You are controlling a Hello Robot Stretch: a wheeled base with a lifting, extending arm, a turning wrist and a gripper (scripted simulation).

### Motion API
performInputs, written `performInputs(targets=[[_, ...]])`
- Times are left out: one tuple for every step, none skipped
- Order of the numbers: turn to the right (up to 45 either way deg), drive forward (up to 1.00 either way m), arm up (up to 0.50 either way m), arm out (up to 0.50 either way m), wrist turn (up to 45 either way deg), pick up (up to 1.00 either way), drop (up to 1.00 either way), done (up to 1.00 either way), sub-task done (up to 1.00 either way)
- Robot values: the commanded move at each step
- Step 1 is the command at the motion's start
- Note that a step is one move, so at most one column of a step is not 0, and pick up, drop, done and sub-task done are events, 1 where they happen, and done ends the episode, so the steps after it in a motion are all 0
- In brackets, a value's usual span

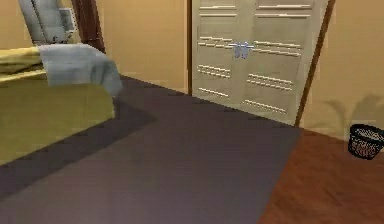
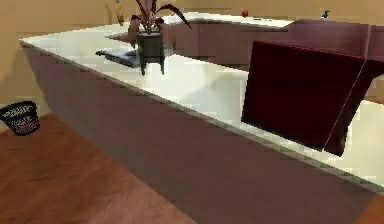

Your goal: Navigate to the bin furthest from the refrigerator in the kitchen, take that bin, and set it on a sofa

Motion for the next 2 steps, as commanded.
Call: performInputs(targets=[[39.0,0.0,0.0,0.0,0.0,0.0,0.0,0.0,0.0],[0.0,1.0,0.0,0.0,0.0,0.0,0.0,0.0,0.0]])
